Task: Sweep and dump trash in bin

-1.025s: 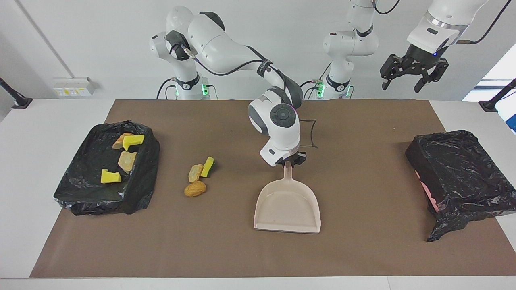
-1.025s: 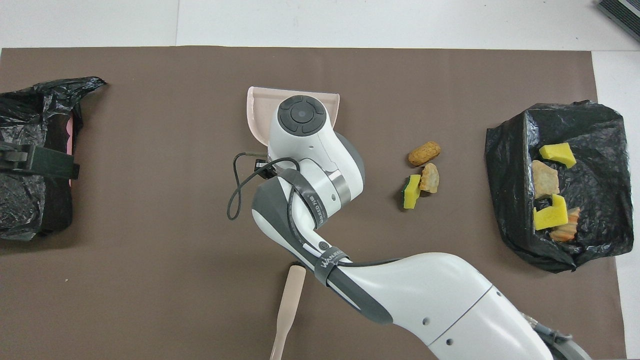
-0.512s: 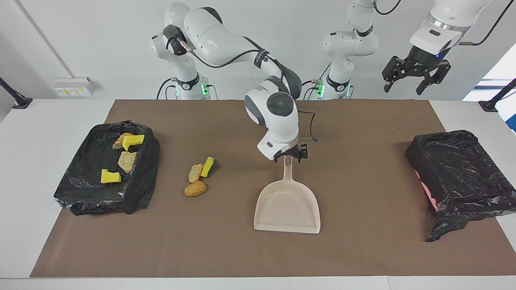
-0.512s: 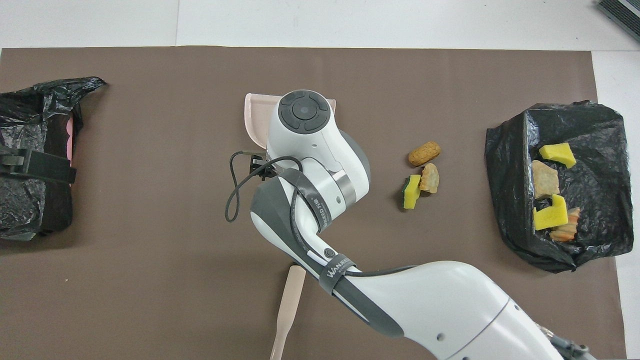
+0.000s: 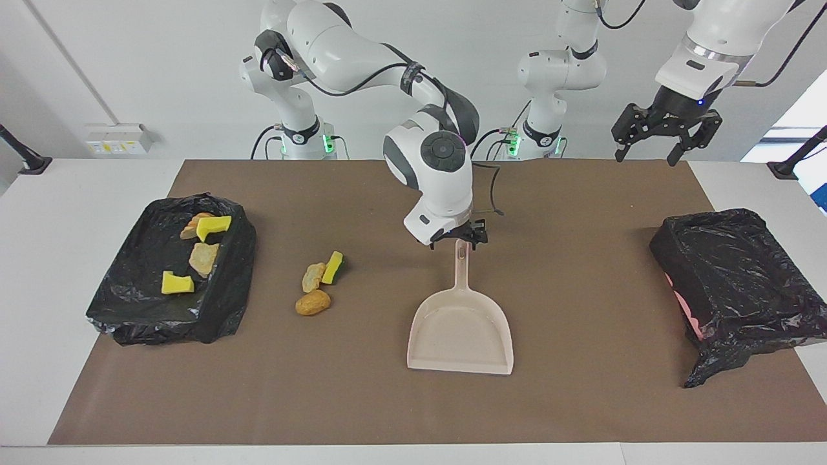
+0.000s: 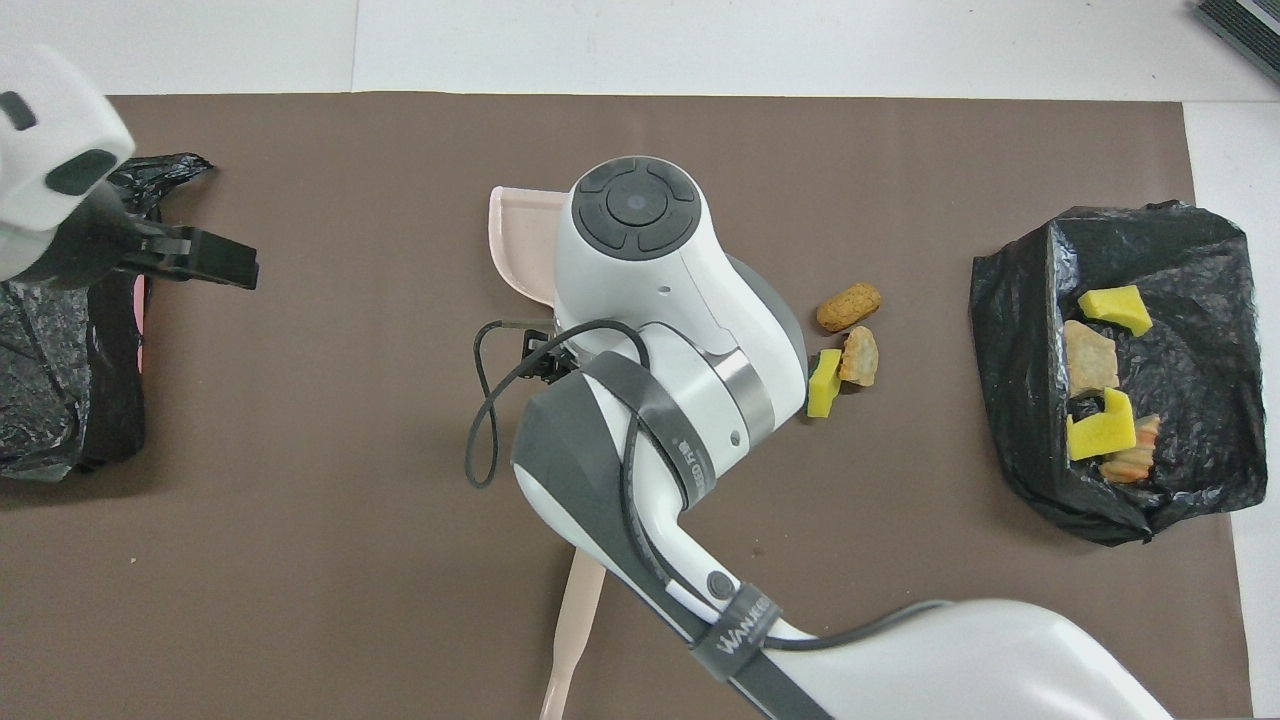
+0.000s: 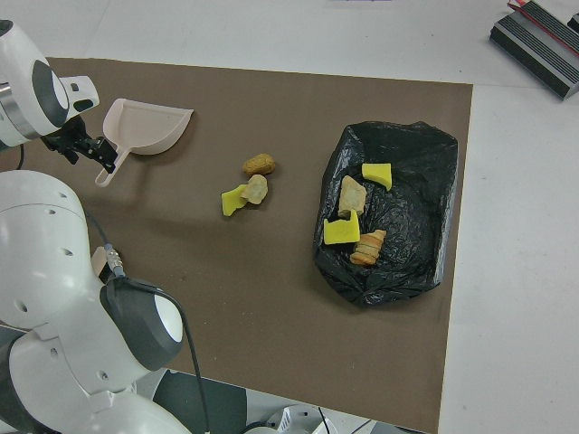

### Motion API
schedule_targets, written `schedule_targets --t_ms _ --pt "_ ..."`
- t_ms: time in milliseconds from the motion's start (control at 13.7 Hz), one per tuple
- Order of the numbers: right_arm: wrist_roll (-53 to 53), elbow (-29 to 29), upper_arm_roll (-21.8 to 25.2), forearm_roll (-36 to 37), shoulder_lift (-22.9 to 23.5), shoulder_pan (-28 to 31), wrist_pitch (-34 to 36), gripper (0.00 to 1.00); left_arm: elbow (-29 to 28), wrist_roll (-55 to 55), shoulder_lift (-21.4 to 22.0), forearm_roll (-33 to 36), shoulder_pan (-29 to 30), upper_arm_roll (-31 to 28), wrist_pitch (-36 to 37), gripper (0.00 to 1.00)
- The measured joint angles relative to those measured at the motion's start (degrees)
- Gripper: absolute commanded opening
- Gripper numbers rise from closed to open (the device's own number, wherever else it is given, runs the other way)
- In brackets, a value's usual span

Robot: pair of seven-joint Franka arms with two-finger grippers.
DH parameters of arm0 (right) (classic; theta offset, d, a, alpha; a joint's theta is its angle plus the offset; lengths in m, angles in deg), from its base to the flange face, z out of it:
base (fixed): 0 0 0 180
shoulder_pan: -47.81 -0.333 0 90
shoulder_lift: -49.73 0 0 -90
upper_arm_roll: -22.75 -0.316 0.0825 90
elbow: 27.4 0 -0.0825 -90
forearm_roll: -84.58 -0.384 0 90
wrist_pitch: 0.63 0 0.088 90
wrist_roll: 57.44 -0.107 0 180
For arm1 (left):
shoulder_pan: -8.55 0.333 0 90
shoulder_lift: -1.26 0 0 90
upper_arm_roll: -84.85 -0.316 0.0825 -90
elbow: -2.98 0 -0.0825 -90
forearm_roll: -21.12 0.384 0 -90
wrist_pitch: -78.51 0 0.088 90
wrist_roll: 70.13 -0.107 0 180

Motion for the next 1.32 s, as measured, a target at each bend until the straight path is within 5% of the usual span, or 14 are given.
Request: schedule_targets --t_ms 293,659,1025,1318 --pt "-8.4 15.8 -0.3 -5.4 -12.1 -2.9 -1.6 1.0 -0.2 1.3 -4.5 0.0 0.0 4.4 -4.8 1.0" --pt "-15.8 40.3 -0.5 -12.4 -22.6 -10.6 -21.2 1.0 -5.9 14.3 -9.5 4.4 0.0 14.1 -14.2 1.0" --pt "-23.1 52.3 -0.5 -15.6 -23.0 -20.3 -37.5 1.0 -14.4 20.8 -11.6 6.8 0.1 19.7 -23.2 1.0" --pt "-25.6 57.5 -0.6 -16.7 -22.5 -24.2 -43.7 1.0 -18.8 24.4 -12.0 7.3 0.1 20.6 -28.2 1.0"
